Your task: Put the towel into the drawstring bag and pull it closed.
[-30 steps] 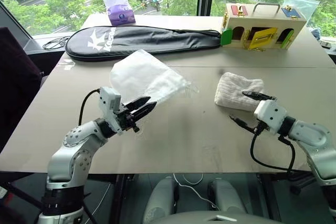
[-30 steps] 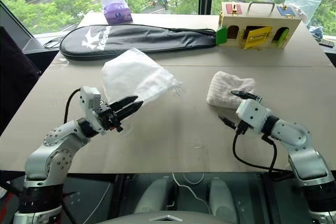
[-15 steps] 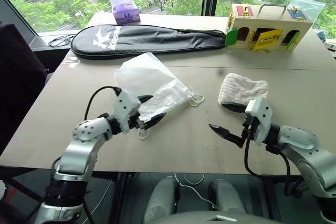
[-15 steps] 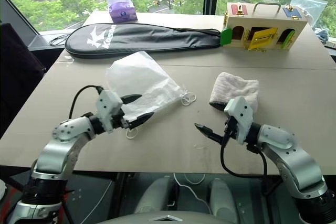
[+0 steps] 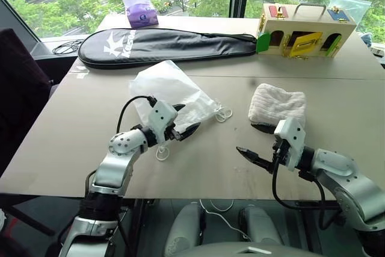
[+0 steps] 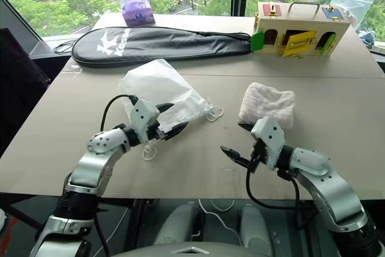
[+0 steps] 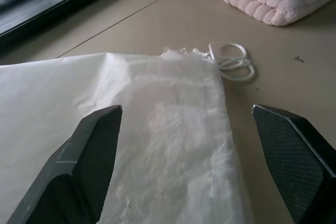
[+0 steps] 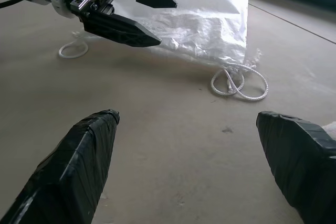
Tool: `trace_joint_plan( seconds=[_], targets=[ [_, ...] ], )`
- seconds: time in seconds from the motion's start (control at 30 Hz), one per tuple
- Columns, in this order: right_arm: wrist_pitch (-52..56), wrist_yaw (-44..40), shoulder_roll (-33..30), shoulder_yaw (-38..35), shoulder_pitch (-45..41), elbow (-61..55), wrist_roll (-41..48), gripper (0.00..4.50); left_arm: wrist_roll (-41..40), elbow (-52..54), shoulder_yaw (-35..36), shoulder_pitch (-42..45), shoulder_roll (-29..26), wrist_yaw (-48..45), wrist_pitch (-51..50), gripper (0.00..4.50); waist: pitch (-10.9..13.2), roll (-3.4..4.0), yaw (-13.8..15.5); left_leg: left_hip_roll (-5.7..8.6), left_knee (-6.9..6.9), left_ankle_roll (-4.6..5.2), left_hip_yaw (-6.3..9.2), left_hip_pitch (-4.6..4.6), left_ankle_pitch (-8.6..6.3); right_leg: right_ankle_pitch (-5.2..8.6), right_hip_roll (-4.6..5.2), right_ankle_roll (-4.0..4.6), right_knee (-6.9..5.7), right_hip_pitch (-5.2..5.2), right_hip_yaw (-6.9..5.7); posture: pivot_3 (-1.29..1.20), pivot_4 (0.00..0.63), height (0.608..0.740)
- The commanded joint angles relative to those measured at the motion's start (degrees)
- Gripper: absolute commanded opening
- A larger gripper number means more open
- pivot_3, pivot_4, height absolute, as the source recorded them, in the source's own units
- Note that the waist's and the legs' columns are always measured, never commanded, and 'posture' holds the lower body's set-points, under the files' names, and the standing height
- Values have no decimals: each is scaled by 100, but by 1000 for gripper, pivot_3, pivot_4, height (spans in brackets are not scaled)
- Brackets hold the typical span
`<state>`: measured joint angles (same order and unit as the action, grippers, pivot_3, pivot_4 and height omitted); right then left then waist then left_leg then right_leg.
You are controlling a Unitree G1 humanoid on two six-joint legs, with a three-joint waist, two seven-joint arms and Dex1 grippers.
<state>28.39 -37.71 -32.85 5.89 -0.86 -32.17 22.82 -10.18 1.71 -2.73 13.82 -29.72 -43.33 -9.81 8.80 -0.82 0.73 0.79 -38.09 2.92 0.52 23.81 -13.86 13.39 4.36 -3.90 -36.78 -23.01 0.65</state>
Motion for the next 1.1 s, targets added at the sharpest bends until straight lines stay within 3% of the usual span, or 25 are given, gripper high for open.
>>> trace_joint_plan(
  seconds=[0.03,0.5,0.6,0.7,0.73,0.8,0.87,1.1],
  targets=[
    [-139,37,1,-88,54,-162,-56,4500,109,-150,-26,156,-86,-47,59,4123,0,0,2,0,0,0,1,0,0,0,-2,0,0,0,0,0,150,740],
    [-140,80,2,-141,154,-232,-165,4500,351,-556,-119,289,-114,-85,-146,4123,0,-1,2,-1,-2,0,1,-1,0,-1,-9,-3,0,2,3,0,150,740],
    [-148,63,-12,-139,137,-212,-191,4500,318,-584,-97,297,-92,-91,-199,3287,0,0,1,-2,-2,0,0,-2,0,-1,-9,-3,0,2,4,0,150,740],
    [-147,52,-17,-142,130,-200,-199,4500,220,-584,-33,297,-36,-81,-285,1808,0,-1,1,-2,-2,0,1,-2,0,-1,-9,-3,0,2,4,0,150,740],
    [-146,47,-19,-144,125,-193,-200,4500,193,-586,-16,299,-18,-78,-314,1619,0,-1,1,-2,-2,0,1,-2,0,-1,-9,-3,-1,2,4,0,150,740],
    [-144,40,-26,-148,121,-183,-202,4500,133,-589,-3,302,5,-76,-385,711,0,0,1,-2,-2,0,1,-2,0,-1,-9,-2,0,2,4,0,150,740],
    [-139,39,-30,-150,120,-185,-200,4500,25,-575,21,287,36,-90,-503,74,0,0,2,-2,-2,0,1,-2,0,-1,-8,-2,-1,2,5,0,150,740],
    [-118,47,-43,-168,106,-174,-199,4500,-512,-520,315,202,233,-59,-1070,74,0,0,0,-3,-3,0,1,-3,0,-1,-8,-3,-1,3,4,0,150,740]
  ],
)
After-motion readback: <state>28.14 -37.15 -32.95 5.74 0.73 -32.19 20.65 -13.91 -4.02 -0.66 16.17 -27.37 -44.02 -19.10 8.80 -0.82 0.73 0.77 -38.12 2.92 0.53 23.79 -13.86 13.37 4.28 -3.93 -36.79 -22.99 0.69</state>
